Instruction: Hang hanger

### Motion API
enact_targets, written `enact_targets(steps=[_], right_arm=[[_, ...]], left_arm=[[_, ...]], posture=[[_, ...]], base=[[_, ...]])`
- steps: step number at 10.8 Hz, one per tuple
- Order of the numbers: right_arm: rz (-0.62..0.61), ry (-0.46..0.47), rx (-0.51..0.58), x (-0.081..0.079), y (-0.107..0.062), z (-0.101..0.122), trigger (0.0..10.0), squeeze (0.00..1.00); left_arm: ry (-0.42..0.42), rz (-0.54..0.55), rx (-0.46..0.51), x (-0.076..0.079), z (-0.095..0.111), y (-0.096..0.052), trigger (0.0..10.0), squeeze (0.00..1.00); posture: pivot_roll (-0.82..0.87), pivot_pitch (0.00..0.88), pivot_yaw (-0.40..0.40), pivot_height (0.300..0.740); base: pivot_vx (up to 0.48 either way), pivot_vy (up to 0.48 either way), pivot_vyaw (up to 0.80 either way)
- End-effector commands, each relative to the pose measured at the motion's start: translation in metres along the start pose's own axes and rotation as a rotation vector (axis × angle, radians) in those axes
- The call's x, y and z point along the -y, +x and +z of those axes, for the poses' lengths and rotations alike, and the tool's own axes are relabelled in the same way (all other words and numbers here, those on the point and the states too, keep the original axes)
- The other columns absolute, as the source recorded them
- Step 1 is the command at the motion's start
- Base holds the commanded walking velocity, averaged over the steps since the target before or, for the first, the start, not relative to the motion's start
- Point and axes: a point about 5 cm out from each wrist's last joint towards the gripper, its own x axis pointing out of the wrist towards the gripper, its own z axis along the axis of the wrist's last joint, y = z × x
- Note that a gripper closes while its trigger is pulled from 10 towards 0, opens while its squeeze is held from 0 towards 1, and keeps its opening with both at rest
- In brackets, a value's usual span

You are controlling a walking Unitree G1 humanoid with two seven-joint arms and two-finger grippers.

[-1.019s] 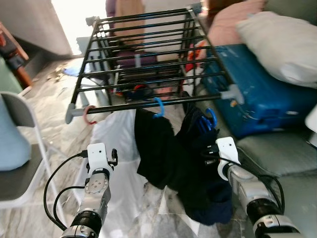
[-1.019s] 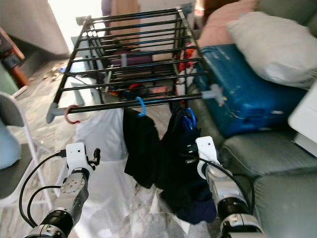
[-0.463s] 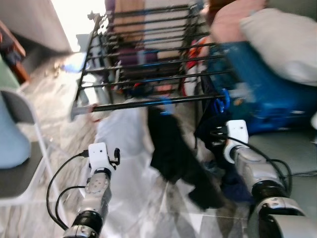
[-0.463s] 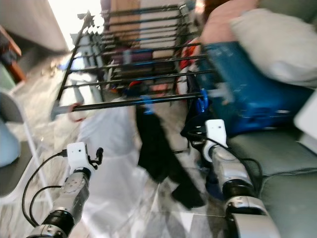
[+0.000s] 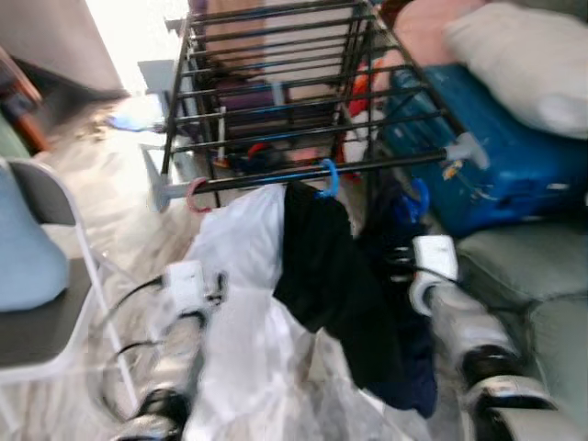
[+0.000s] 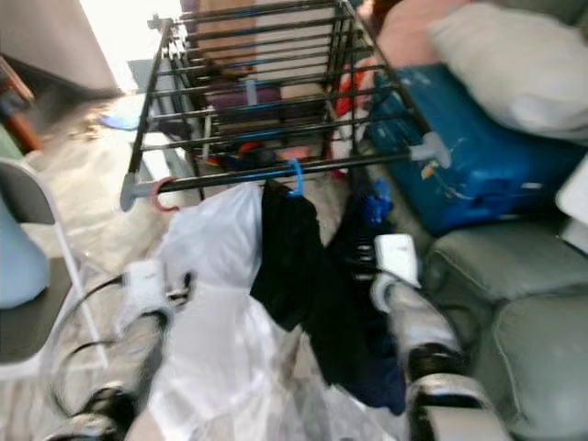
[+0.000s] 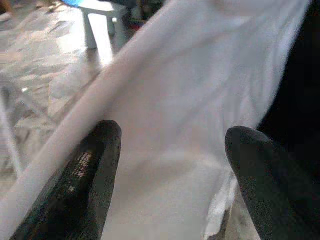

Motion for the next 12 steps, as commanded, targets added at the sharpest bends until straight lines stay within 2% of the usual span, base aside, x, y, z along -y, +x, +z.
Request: enact_targets(steps=[1, 4, 7, 10, 12], right_arm=[[-0.031, -0.002, 0.051, 0.004, -0.001, 0.013, 10.0, 0.0], [-0.035, 0.009, 0.07, 0.011, 0.0, 0.025, 10.0, 0.0], [-0.016, -0.023, 0.098, 0.02, 0.004, 0.057, 10.0, 0.0], [0.047, -0.032, 0.062, 0.01, 0.008, 0.076, 10.0, 0.0], [0.04, 0.047, 0.014, 0.01, 0.009, 0.074, 10.0, 0.0]], left_arm=[[-0.009, -0.029, 0.004, 0.005, 0.002, 0.0, 10.0, 0.0], [-0.024, -0.074, 0.012, 0.009, 0.006, 0.002, 10.0, 0.0], [-0.035, -0.09, 0.004, 0.008, 0.002, -0.002, 10.0, 0.0], [-0.024, -0.076, -0.042, -0.007, -0.016, -0.018, 10.0, 0.0], [-0.025, -0.07, -0.047, -0.011, -0.016, -0.021, 10.0, 0.0]], posture=[[-0.22, 0.0, 0.101, 0.74], [-0.21, 0.0, 0.103, 0.74], [-0.19, 0.0, 0.083, 0.74], [-0.15, 0.0, 0.059, 0.74], [-0.13, 0.0, 0.054, 0.74]], base=[[0.0, 0.0, 0.0], [0.0, 0.0, 0.0], [0.0, 0.0, 0.0], [0.0, 0.0, 0.0], [0.0, 0.0, 0.0]])
